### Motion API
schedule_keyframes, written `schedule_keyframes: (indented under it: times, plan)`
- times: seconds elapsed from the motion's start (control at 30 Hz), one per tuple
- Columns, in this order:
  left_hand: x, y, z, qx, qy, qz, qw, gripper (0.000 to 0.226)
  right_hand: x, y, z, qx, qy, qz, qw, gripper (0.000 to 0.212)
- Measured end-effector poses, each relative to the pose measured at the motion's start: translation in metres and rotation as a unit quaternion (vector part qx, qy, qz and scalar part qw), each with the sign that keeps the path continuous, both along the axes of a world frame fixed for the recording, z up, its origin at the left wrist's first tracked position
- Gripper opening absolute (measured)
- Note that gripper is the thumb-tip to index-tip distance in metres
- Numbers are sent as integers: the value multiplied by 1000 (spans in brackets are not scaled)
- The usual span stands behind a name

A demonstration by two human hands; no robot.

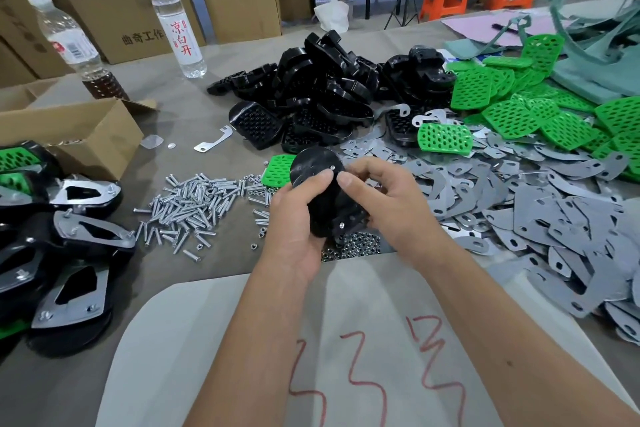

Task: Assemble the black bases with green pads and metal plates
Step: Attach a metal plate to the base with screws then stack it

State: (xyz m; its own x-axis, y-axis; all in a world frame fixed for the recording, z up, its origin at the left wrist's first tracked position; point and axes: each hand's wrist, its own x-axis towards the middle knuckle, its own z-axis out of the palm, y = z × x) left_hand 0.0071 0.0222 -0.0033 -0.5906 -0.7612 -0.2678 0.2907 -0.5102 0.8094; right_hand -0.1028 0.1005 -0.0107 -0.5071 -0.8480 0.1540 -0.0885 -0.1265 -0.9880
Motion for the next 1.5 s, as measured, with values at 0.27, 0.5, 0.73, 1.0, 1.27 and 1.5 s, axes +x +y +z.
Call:
schedule_keyframes:
  times: [0.27,0.5,0.73,1.0,1.27,1.5]
  plan:
    - [-2,3,-3,-26,-16,35,999,34,-2,2,-1,2,-51,18,999,24]
    - [-2,6,-5,-65,-12,32,997,16,-8,6,-6,-51,-93,65,992,8]
    - [-2,3,-4,-63,-7,35,997,12,-8,1,-10,-36,-99,51,993,19]
    - [0,-8,-10,-60,-55,117,990,7,-10,-4,-11,38,-44,-39,998,37]
    - [6,-16,-4,-37,-27,89,995,18,-14,-2,-9,-59,-148,-163,974,18]
    - [0,-11,-13,-149,-102,100,979,11,-8,1,1,-109,-137,-108,979,16]
